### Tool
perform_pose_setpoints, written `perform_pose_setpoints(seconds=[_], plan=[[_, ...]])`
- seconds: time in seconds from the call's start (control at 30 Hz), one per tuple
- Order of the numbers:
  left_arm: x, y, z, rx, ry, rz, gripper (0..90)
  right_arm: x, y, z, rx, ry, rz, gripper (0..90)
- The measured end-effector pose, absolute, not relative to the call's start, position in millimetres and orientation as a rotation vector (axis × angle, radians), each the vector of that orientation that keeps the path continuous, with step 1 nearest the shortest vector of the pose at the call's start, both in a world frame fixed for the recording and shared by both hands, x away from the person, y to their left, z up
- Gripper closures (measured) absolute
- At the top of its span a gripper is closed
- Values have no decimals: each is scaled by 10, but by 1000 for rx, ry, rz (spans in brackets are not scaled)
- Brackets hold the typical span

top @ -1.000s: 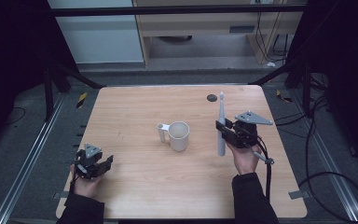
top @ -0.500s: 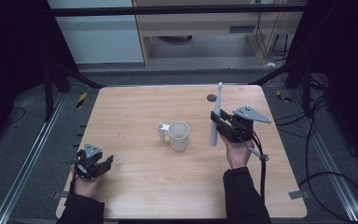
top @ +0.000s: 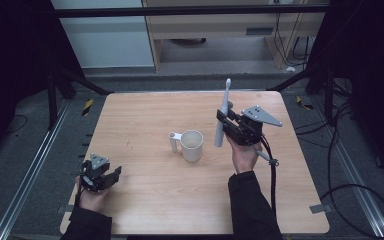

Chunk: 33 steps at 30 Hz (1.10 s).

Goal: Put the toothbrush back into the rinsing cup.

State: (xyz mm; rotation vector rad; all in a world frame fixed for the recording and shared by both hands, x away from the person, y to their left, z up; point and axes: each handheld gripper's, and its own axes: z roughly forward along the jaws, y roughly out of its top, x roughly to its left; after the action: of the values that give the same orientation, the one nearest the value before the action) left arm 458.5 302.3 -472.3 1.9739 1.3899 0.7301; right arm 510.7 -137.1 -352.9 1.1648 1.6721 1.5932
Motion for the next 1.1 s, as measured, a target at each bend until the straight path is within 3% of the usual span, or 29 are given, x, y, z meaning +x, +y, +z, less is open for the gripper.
perform_pose_setpoints(seconds=[1.1], plan=[[4587, 3022, -4724, 1974, 1388, 727, 512, 5386, -849, -3560, 1146, 1681, 1677, 674]])
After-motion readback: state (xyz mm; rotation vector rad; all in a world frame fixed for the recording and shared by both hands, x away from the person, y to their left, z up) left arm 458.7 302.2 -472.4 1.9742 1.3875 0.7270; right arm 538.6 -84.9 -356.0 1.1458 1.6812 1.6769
